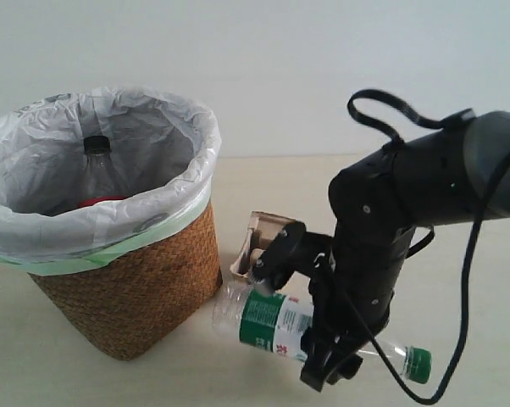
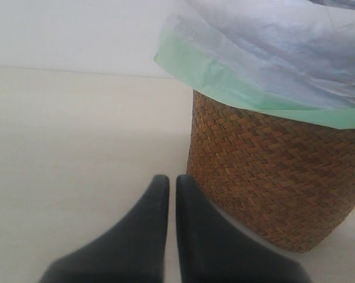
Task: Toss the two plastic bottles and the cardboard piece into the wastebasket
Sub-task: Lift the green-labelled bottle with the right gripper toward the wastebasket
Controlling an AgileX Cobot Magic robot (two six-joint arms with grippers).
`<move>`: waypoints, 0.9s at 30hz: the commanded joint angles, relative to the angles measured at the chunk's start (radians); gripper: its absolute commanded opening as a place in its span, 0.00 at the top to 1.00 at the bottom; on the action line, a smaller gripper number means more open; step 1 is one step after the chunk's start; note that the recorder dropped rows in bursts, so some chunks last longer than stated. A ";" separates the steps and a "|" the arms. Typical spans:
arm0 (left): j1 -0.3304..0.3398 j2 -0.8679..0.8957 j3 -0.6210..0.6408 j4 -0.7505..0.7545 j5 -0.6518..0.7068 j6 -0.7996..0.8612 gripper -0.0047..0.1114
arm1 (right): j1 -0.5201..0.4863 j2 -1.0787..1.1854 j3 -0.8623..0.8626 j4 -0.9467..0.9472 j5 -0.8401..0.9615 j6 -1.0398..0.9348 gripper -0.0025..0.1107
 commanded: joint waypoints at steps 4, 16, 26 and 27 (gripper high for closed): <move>0.001 -0.003 0.004 0.003 -0.001 -0.007 0.93 | 0.002 -0.200 -0.011 -0.005 0.152 0.120 0.97; 0.001 -0.003 0.004 0.003 -0.001 -0.007 0.93 | -0.135 -0.481 -0.011 -0.222 0.022 0.662 0.97; 0.001 -0.003 0.004 0.003 -0.001 -0.007 0.93 | -0.386 -0.484 0.058 -0.329 0.067 0.688 0.97; 0.001 -0.003 0.004 0.003 -0.001 -0.007 0.93 | -0.414 -0.484 0.062 -0.336 0.067 0.684 0.97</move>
